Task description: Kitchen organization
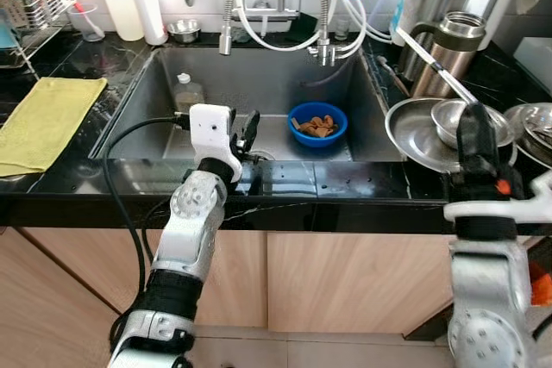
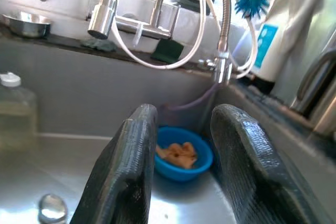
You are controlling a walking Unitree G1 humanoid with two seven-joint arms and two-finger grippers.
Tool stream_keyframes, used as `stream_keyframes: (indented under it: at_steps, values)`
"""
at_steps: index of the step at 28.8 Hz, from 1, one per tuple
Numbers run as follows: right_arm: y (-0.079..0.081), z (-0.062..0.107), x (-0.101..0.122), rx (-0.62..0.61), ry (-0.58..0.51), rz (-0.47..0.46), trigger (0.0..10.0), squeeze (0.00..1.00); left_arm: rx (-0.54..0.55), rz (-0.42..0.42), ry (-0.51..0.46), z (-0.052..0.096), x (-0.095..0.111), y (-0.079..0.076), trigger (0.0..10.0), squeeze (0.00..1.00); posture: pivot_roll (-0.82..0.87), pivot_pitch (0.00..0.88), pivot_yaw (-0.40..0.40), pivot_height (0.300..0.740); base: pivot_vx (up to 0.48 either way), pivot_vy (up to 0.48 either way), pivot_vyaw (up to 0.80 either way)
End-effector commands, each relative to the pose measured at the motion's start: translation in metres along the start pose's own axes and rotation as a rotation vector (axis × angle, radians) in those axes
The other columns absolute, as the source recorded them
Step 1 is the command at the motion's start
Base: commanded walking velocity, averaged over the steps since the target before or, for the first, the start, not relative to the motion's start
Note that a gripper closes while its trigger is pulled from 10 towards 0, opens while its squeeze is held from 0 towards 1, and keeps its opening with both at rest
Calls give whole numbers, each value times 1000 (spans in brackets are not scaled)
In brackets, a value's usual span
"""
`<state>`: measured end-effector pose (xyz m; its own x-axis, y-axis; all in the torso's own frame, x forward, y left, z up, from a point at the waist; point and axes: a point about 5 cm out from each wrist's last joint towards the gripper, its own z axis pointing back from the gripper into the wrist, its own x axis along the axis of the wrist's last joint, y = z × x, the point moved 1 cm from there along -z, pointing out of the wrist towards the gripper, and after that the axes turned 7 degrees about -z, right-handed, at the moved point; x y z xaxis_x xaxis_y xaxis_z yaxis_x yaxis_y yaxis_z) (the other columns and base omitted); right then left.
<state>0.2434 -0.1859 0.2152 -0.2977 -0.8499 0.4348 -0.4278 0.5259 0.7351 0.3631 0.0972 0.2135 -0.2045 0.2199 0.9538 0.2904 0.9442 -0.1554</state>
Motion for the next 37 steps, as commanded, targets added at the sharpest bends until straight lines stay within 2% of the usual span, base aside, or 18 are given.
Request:
stream_keyframes:
  at_steps: [1,6,14,17,18,19,22,26,28,31,37]
  values:
    - [2,5,-6,14,25,-67,10000,0,-17,64,-8,-4,9,-4,10000,0,55,61,-16,740,0,0,0]
    - [-7,17,-16,-18,102,-148,10000,0,-76,253,16,-10,17,-13,10000,0,56,73,-15,740,0,0,0]
    - [-5,24,-23,19,183,-206,10000,0,-194,374,36,-9,25,-29,10000,0,58,83,-13,740,0,0,0]
    - [-4,24,-24,21,185,-206,10000,0,-199,383,38,-9,25,-29,10000,0,58,84,-13,740,0,0,0]
    - [-4,25,-24,25,190,-205,10000,0,-223,441,41,-9,28,-32,10000,0,58,89,-11,740,0,0,0]
    - [-4,25,-24,25,190,-205,10000,0,-223,441,41,-9,28,-32,10000,0,58,89,-11,740,0,0,0]
    - [-3,26,-25,37,200,-219,10000,0,-284,531,52,-7,31,-40,10000,0,62,90,-11,740,0,0,0]
    - [-1,28,-26,54,208,-228,10000,0,-305,580,63,-5,31,-44,10000,0,61,92,-10,740,0,0,0]
    - [0,29,-27,62,220,-235,10000,0,-342,642,77,-3,31,-51,10000,0,59,93,-10,740,0,0,0]
    - [1,31,-29,75,237,-246,10000,0,-378,664,91,0,32,-55,10000,0,60,95,-10,740,0,0,0]
    - [3,36,-36,88,295,-253,10000,0,-415,656,114,3,30,-61,10000,0,59,97,-10,740,0,0,0]
